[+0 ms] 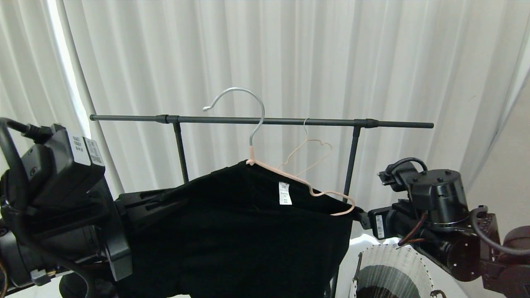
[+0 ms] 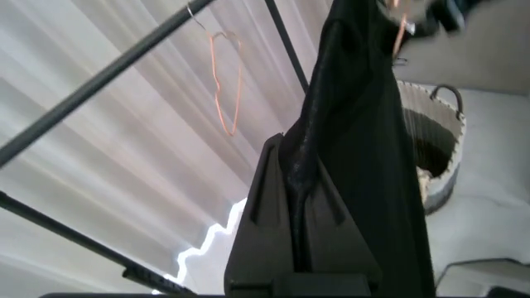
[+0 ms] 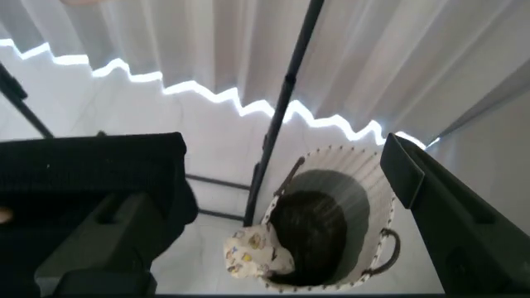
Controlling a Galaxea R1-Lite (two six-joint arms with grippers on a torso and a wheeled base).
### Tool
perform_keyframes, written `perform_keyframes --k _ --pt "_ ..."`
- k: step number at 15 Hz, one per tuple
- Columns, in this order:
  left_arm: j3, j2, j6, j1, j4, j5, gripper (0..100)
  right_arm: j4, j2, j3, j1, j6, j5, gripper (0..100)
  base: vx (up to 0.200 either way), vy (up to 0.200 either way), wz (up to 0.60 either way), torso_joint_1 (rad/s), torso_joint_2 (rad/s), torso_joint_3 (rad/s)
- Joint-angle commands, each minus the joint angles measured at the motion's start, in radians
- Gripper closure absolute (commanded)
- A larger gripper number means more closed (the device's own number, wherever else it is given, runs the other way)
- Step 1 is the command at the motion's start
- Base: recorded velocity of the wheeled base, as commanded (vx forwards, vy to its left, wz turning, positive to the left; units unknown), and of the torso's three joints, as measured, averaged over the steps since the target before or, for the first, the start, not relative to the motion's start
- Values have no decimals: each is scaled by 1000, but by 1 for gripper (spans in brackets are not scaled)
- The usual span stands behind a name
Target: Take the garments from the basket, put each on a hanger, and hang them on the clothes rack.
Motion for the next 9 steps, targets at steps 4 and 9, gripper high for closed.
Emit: perform_keyframes --k 4,9 --pt "100 -3 5 0 1 -1 100 -7 -129 1 -17 -66 44 0 0 0 0 0 0 0" --pt "109 89 -1 0 0 33 100 74 -325 99 16 -249 343 0 0 0 0 0 0 0"
